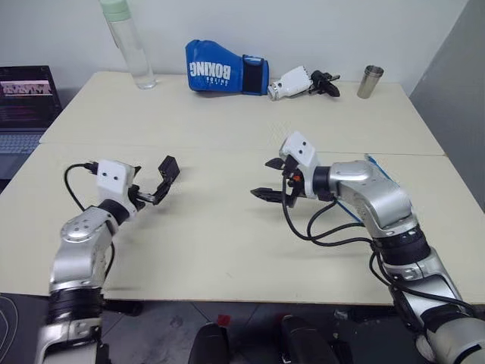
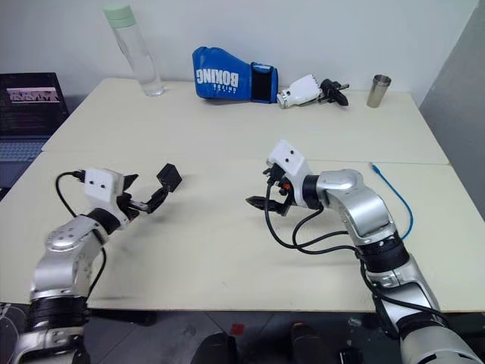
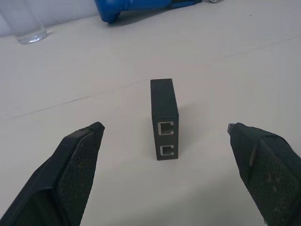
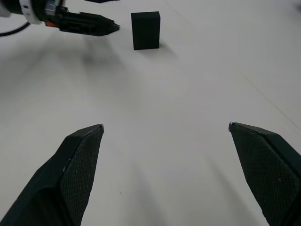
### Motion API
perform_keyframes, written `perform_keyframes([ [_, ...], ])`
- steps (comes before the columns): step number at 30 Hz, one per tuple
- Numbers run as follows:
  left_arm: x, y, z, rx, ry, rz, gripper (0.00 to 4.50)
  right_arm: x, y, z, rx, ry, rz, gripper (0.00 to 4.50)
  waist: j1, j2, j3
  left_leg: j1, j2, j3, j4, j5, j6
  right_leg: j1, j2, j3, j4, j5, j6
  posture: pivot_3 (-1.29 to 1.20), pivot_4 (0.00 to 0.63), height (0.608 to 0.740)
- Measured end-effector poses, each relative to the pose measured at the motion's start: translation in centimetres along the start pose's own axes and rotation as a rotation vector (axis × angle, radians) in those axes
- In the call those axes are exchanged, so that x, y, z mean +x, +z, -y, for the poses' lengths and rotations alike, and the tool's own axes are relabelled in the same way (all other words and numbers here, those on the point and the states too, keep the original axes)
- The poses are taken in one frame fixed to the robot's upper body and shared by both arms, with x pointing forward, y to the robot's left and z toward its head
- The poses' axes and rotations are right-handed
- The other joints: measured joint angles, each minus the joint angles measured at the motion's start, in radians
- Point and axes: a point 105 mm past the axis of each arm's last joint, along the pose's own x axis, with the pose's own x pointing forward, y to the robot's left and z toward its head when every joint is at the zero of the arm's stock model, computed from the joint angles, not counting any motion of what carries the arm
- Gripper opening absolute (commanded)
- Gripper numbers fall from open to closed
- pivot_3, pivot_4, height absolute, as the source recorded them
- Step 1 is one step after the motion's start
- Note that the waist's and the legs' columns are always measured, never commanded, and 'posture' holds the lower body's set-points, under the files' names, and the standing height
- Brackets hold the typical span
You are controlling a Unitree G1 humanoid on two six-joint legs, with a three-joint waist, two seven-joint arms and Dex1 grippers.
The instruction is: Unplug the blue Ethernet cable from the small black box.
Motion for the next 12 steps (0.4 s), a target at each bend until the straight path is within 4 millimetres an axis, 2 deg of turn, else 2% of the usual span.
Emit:
perform_keyframes([
  [5,-2.2,2.5,0.6,0.080,-0.132,-0.068,4.50,-3.6,-1.5,0.0,0.013,-0.010,0.029,4.50,0.001,0.000,0.000,0.001,-0.001,0.001,0.000,0.000,0.000,0.001,0.000,0.000,-0.002,0.000,0.000,0.00,0.150,0.740],
  [7,-3.1,3.6,1.5,0.095,-0.234,-0.085,4.50,-5.5,-2.0,-0.1,0.018,0.009,0.018,4.50,0.000,0.000,0.001,0.001,-0.001,0.001,-0.001,0.000,0.000,0.002,0.000,0.000,-0.003,0.000,0.000,0.00,0.150,0.740],
  [12,-4.5,5.2,2.2,0.095,-0.385,-0.112,4.50,-8.7,-1.0,0.2,0.015,0.040,0.040,4.50,-0.004,0.000,0.001,0.003,0.000,0.000,-0.001,0.000,0.001,0.002,0.002,0.001,-0.002,-0.001,0.000,0.00,0.150,0.740],
])
